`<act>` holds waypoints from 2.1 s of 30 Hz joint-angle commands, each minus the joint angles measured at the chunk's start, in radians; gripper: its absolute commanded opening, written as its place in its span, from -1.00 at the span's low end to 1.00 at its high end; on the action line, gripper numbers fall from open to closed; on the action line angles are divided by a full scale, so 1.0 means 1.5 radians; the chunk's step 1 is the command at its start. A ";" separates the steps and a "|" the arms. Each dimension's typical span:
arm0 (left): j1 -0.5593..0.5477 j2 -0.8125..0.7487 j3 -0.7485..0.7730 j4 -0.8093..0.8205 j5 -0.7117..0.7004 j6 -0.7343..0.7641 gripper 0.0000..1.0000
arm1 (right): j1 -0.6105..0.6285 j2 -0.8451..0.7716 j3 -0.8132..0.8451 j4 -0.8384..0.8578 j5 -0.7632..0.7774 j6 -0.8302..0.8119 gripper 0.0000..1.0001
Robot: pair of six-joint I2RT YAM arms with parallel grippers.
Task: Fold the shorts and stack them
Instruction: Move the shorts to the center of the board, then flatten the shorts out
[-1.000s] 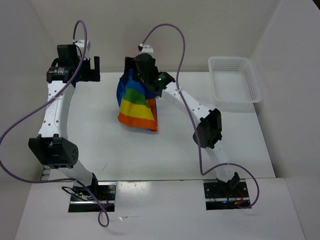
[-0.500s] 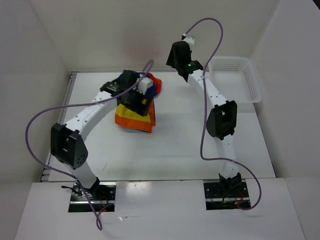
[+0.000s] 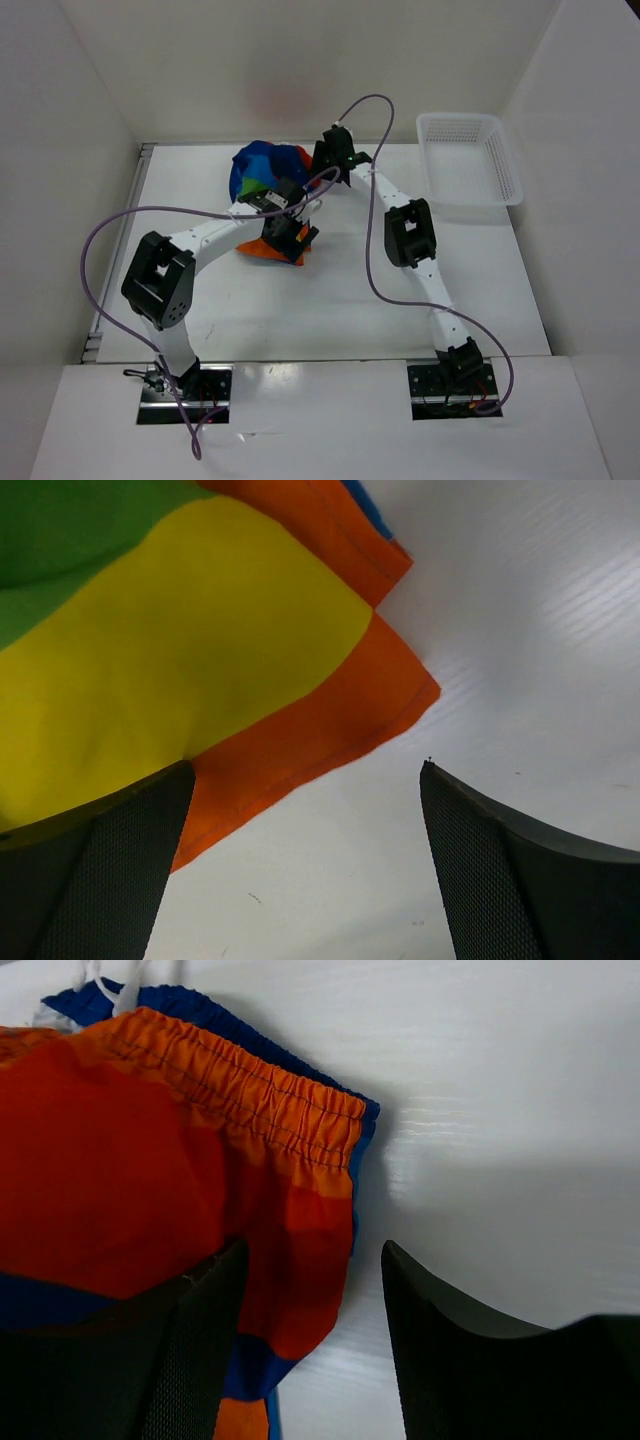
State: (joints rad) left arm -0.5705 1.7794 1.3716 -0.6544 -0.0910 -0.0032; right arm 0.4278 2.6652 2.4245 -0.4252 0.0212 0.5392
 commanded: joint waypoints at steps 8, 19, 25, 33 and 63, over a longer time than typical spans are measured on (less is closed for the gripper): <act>-0.040 0.076 -0.090 0.109 -0.060 0.002 0.92 | 0.008 0.059 0.120 0.005 0.011 0.040 0.03; 0.027 0.090 -0.084 0.151 -0.079 0.002 -1.00 | 0.008 0.005 0.090 -0.001 0.076 -0.015 -1.00; 0.115 -0.014 -0.077 0.091 -0.045 0.002 -1.00 | -0.011 -0.111 0.017 -0.001 0.057 -0.066 -1.00; 0.257 -0.094 -0.135 0.118 -0.041 0.002 -1.00 | -0.023 -0.405 -0.330 -0.025 -0.059 -0.160 -1.00; 0.205 -0.127 -0.314 0.176 -0.009 0.002 0.90 | -0.023 -0.785 -0.781 -0.012 -0.156 -0.222 -1.00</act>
State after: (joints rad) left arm -0.2523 1.5509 0.8944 -0.4332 -0.1318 -0.0036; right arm 0.3901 1.5482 1.2659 -0.4812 -0.2047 0.2321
